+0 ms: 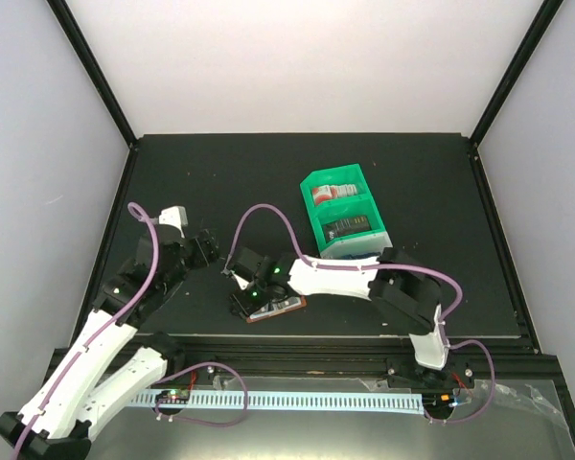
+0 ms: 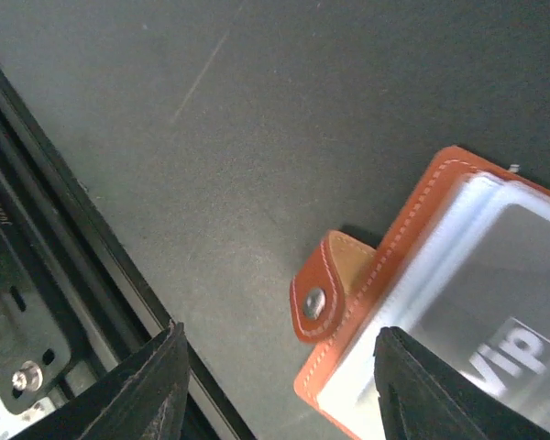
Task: Put the credit cards into the card holder
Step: Adjust the card holder at the center of the board.
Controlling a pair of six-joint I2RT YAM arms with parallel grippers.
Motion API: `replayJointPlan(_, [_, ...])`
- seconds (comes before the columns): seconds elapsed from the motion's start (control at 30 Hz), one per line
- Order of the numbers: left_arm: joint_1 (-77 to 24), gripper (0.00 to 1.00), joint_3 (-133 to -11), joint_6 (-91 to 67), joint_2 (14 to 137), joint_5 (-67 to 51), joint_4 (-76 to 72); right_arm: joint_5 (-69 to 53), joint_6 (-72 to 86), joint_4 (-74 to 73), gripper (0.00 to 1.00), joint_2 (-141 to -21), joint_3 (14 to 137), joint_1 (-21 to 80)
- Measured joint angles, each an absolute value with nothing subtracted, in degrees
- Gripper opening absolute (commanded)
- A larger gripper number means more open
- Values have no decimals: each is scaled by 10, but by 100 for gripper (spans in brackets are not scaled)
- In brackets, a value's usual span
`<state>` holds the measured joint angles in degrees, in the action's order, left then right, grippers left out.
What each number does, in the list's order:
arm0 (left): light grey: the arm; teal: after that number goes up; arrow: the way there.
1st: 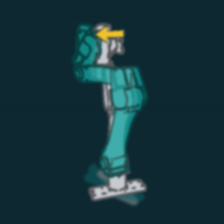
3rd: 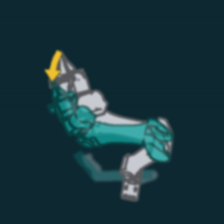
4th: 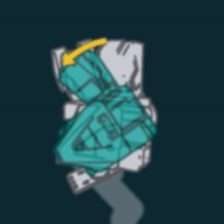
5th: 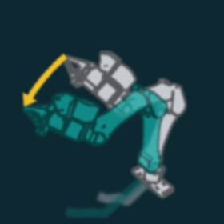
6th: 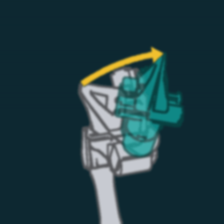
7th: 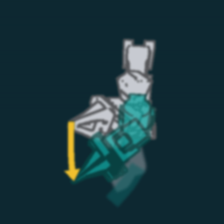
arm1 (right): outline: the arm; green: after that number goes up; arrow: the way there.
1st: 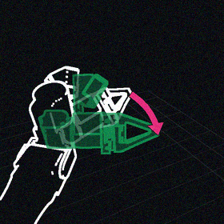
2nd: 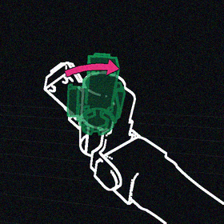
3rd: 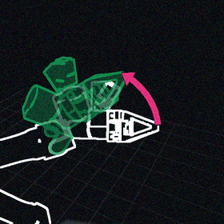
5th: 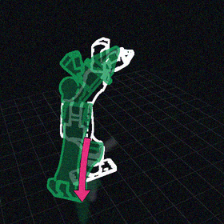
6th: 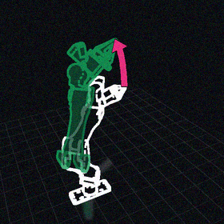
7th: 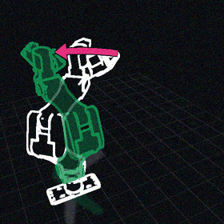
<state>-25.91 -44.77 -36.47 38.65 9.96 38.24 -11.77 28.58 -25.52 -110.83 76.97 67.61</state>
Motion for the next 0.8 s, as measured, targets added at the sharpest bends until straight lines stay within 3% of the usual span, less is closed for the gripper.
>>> replayJointPlan(0.37, [-251,83,-431,-349,371,98,411,-106,298,-279,41,-1185,831,685])
replayJointPlan(0.53, [-249,83,-431,-344,371,98,412,-80,319,-295,9,-1196,860,685])
replayJointPlan(0.6, [-248,83,-431,-342,370,103,412,-67,326,-308,1,-1199,874,685])
replayJointPlan(0.8, [-247,83,-435,-334,356,121,432,-60,335,-322,1,-1187,879,685])
